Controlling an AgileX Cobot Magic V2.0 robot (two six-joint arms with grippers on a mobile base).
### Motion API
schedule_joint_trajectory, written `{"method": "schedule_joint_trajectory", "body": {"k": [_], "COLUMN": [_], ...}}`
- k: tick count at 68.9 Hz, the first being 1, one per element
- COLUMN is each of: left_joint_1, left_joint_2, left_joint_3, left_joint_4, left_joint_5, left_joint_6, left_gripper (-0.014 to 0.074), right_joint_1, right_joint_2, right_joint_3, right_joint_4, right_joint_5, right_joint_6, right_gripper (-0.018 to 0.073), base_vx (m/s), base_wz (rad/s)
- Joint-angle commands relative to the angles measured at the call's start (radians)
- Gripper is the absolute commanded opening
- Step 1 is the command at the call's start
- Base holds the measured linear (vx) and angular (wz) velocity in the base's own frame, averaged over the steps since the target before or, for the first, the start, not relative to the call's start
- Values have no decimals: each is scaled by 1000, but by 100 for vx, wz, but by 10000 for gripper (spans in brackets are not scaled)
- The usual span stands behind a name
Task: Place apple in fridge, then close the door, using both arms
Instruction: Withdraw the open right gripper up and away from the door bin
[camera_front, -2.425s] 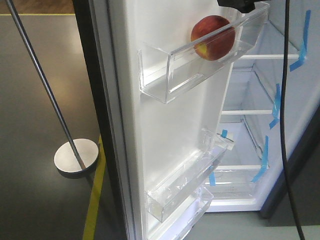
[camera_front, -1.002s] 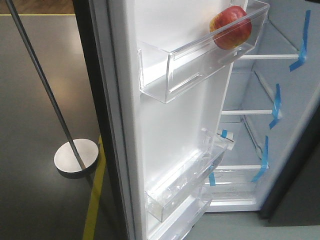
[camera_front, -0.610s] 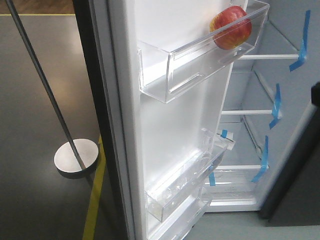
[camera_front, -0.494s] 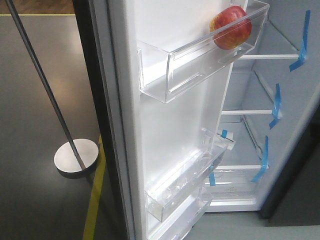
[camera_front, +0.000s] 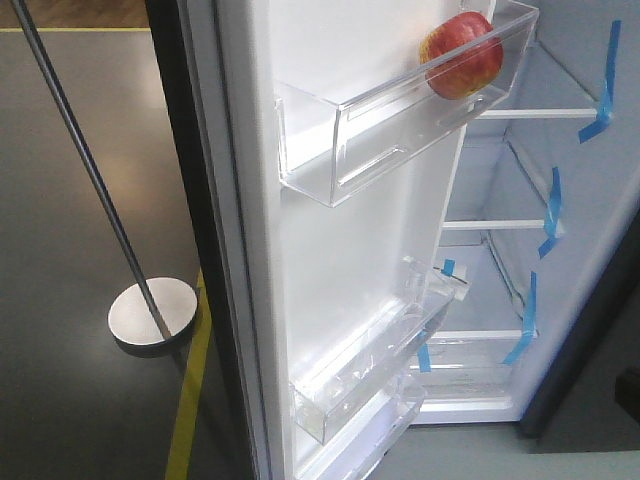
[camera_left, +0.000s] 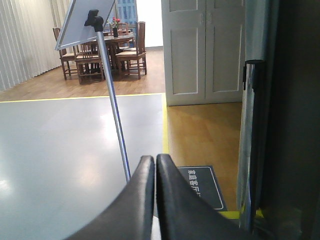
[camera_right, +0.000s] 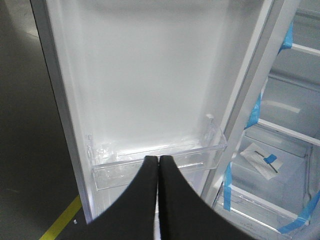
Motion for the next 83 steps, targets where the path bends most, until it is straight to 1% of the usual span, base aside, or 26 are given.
{"method": "schedule_joint_trajectory", "body": {"k": [1, 11, 16, 23, 31, 34, 42, 48, 54, 58, 64, 68, 72, 77, 83], "left_joint_1": [-8, -8, -8, -8, -8, -8, -8, -8, -8, -8, -8, -8, -8, -8, -25], "left_joint_2": [-14, -14, -14, -14, -14, -14, -14, -14, -14, -14, -14, -13, -3, 31, 99], "left_joint_3": [-20, -25, -25, -25, -25, -25, -25, -30, -52, -84, -151, -201, -253, -303, -359], "left_joint_4": [-15, -60, -63, -63, -63, -65, -74, -70, -58, -33, 45, 99, 131, 133, 130], "left_joint_5": [-82, -85, -98, -131, -204, -232, -296, -320, -318, -310, -302, -277, -248, -213, -165], "left_joint_6": [-40, -211, -263, -291, -294, -316, -462, -599, -662, -666, -666, -666, -666, -666, -666], "left_gripper": [-8, -8, -8, -8, -8, -7, -7, -7, -6, -3, 14, 39, 74, 132, 239], "right_joint_1": [-2, -2, -2, -2, -2, -2, -2, -2, -2, -2, -2, -2, -2, -2, -2], "right_joint_2": [-14, -40, -38, -38, -38, -38, -38, -38, -38, -38, -38, -38, -38, -38, -38], "right_joint_3": [7, 39, 39, 39, 39, 39, 39, 39, 39, 39, 39, 39, 39, 39, 39], "right_joint_4": [24, 24, 23, 23, 23, 23, 23, 23, 23, 23, 23, 23, 23, 23, 23], "right_joint_5": [-51, -49, -50, -49, -49, -49, -49, -49, -49, -49, -50, -51, -51, -53, -53], "right_joint_6": [15, 21, 21, 25, 25, 25, 25, 25, 25, 25, 25, 25, 25, 25, 25], "right_gripper": [-4, -4, -4, -4, -4, -4, -4, -4, -4, -4, -4, -4, -4, -4, -4], "base_vx": [0, 0, 0, 0, 0, 0, 0, 0, 0, 0, 0, 0, 0, 0, 0], "base_wz": [0, 0, 0, 0, 0, 0, 0, 0, 0, 0, 0, 0, 0, 0, 0]}}
